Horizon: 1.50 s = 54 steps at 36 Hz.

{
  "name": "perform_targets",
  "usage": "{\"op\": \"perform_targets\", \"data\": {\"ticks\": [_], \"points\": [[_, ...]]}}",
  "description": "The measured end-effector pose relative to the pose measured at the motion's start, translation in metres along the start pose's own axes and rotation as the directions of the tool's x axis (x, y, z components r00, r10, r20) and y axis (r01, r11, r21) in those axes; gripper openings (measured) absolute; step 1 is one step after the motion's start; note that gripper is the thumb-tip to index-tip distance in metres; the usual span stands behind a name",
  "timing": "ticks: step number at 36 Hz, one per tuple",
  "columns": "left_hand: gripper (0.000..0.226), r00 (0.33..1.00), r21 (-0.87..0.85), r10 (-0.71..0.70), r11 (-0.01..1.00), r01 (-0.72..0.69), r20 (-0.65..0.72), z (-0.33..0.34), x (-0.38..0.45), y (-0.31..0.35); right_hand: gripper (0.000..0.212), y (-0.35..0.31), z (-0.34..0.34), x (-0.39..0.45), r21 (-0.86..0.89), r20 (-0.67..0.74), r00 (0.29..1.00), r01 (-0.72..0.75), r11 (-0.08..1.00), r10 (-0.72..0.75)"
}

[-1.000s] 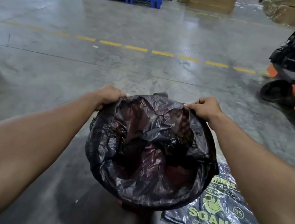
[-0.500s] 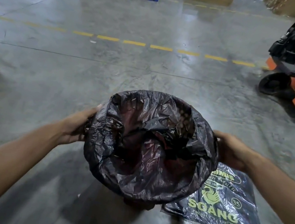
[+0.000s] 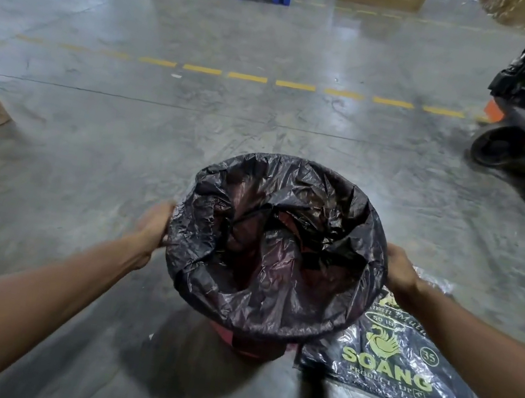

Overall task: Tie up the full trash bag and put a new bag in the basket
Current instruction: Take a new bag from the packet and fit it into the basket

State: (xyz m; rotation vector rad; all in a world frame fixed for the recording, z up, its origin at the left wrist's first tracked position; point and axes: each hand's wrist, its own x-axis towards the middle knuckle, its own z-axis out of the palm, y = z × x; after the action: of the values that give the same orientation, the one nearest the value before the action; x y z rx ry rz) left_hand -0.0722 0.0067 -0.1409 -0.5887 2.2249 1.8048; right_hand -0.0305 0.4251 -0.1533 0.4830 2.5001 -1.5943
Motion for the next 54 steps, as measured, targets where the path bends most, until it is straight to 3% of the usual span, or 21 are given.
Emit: {"op": "perform_targets", "data": {"ticks": [3,6,9,11,12,16,20,24,28,32,34,36,40,42,44,46,50,54], "points": [[0.035,0.991,-0.136,0.129,0.982,-0.133,-0.037,-0.014,-0.006,0.022,0.035,-0.01,-0.013,-0.005,0.18,-0.093,0.995,-0.013,0.984,0.031],[0.044,0.976,-0.18,0.202,0.966,-0.186,0.077,-0.017,-0.027,0.036,0.053,-0.026,-0.022,-0.019,0.287,-0.124,0.992,0.029,0.957,0.007],[0.051,0.954,-0.056,0.197,0.98,-0.189,0.225,-0.007,-0.045,0.037,0.071,-0.045,-0.016,-0.04,0.299,-0.025,1.0,0.019,0.954,-0.012],[0.041,0.953,0.034,0.162,0.984,-0.176,0.256,0.003,-0.05,0.038,0.096,-0.057,-0.007,-0.046,0.214,0.065,0.998,-0.01,0.977,-0.004],[0.034,0.962,0.059,0.143,0.985,-0.16,0.234,0.006,-0.048,0.038,0.097,-0.063,-0.003,-0.044,0.17,0.079,0.997,-0.02,0.985,0.006],[0.047,0.982,0.137,0.06,0.987,-0.085,0.18,0.008,-0.042,0.042,0.038,-0.07,0.005,-0.025,-0.042,0.001,0.998,-0.07,0.997,0.07],[0.058,0.992,0.186,0.049,0.98,-0.07,0.119,0.011,-0.036,0.039,0.033,-0.076,-0.001,-0.014,-0.193,-0.001,0.999,-0.049,0.98,0.049],[0.044,0.993,0.243,0.062,0.966,-0.084,0.096,0.016,-0.051,0.042,0.04,-0.079,-0.007,-0.013,-0.254,0.034,0.999,-0.005,0.967,0.014],[0.044,0.994,0.239,0.058,0.968,-0.079,0.091,0.01,-0.054,0.043,0.024,-0.07,-0.003,-0.031,0.03,0.105,0.986,-0.135,0.99,0.131],[0.054,0.993,0.192,0.09,0.976,-0.103,0.071,0.01,-0.052,0.04,0.031,-0.05,0.004,-0.046,0.247,0.122,0.975,-0.211,0.946,0.185],[0.04,0.992,0.179,0.108,0.977,-0.118,0.065,0.013,-0.058,0.04,0.037,-0.047,0.006,-0.046,0.287,0.099,0.979,-0.202,0.937,0.18],[0.029,0.989,0.179,0.131,0.974,-0.141,0.066,0.015,-0.068,0.04,0.052,-0.049,0.008,-0.045,0.278,0.069,0.98,-0.198,0.94,0.186],[0.03,0.982,0.172,0.18,0.967,-0.188,0.063,0.016,-0.072,0.036,0.03,-0.048,0.009,-0.037,0.205,-0.024,0.988,-0.142,0.968,0.15],[0.027,0.982,0.173,0.182,0.967,-0.188,0.046,0.013,-0.065,0.032,0.047,-0.04,0.007,-0.029,0.18,-0.038,0.989,-0.135,0.974,0.144],[0.031,0.982,0.18,0.186,0.965,-0.191,0.043,0.011,-0.057,0.029,0.05,-0.047,0.008,-0.037,0.192,-0.002,0.989,-0.144,0.971,0.147],[0.034,0.979,0.177,0.196,0.963,-0.202,0.049,0.01,-0.051,0.03,0.037,-0.056,0.008,-0.052,0.236,0.049,0.987,-0.163,0.958,0.156],[0.035,0.982,0.178,0.179,0.966,-0.187,0.061,0.009,-0.053,0.032,0.069,-0.049,0.009,-0.053,0.288,0.144,0.962,-0.263,0.921,0.23],[0.027,0.98,0.161,0.191,0.967,-0.199,0.062,0.008,-0.048,0.028,0.067,-0.047,0.009,-0.048,0.271,0.17,0.96,-0.262,0.926,0.222]]}}
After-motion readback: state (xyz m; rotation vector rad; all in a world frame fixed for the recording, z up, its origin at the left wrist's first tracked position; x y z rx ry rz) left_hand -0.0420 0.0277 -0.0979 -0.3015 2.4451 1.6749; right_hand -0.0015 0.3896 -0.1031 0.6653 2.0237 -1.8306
